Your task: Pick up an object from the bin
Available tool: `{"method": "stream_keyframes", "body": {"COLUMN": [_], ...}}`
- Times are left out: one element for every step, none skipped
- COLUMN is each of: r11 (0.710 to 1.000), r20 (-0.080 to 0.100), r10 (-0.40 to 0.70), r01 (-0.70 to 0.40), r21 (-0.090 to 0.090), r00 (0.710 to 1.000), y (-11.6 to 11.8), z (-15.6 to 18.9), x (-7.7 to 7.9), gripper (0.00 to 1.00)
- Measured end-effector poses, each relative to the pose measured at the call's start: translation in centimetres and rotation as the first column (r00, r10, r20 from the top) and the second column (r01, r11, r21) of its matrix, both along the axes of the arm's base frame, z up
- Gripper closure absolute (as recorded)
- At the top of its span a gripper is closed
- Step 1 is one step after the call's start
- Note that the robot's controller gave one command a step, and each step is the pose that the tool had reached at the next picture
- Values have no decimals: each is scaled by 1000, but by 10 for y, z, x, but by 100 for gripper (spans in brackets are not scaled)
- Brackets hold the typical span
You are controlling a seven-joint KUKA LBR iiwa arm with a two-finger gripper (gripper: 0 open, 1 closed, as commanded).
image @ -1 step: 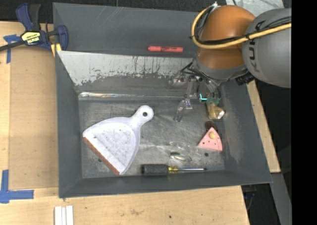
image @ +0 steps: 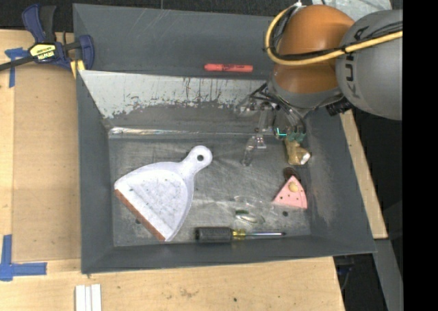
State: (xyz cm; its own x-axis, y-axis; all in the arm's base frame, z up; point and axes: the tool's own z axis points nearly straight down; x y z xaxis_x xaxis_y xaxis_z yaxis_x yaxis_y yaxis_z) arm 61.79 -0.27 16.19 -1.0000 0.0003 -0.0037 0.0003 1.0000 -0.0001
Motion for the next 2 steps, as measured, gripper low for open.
{"method": "stream_keyframes", "body": {"r11": [998, 996], "r20": [7, 22], "r10": [57, -90], "r01": [-57, 89], "r21": [-1, 4], "r00": [998, 996], "y": [29, 46], "z": [-51, -84], "x": [1, -1], "gripper": [0, 100]}}
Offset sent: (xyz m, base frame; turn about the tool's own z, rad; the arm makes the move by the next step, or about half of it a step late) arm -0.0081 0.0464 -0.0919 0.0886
